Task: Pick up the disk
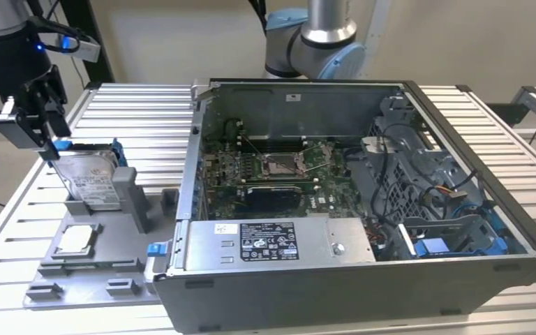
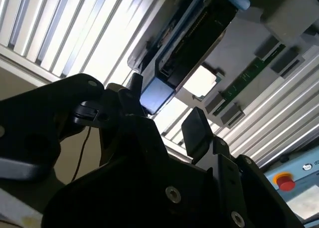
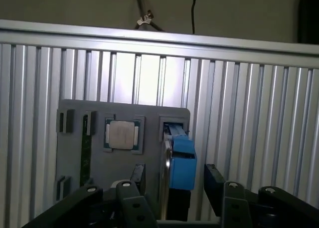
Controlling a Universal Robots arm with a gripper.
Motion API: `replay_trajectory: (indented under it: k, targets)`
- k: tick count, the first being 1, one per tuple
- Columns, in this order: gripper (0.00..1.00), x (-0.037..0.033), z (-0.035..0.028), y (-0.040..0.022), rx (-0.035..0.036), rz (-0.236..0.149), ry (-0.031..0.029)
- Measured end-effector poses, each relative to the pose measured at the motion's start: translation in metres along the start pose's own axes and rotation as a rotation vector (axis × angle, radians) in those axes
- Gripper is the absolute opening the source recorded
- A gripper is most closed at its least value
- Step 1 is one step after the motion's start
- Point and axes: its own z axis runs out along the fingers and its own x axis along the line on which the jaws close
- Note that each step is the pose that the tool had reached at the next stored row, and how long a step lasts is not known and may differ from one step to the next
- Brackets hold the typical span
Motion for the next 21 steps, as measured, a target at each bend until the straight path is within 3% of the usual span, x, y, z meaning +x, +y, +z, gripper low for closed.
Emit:
replay_trajectory:
  k: [2, 14, 21]
  targets:
    - [1.00, -0.0004, 0.0031, 0.0002, 0.0030, 0.001, 0.0001]
    - [1.00, -0.0005, 0.0181, 0.0000, 0.0040, 0.013, -0.0002]
    - [1.00, -0.0004, 0.0263, -0.0001, 0.0052, 0.024, -0.0048]
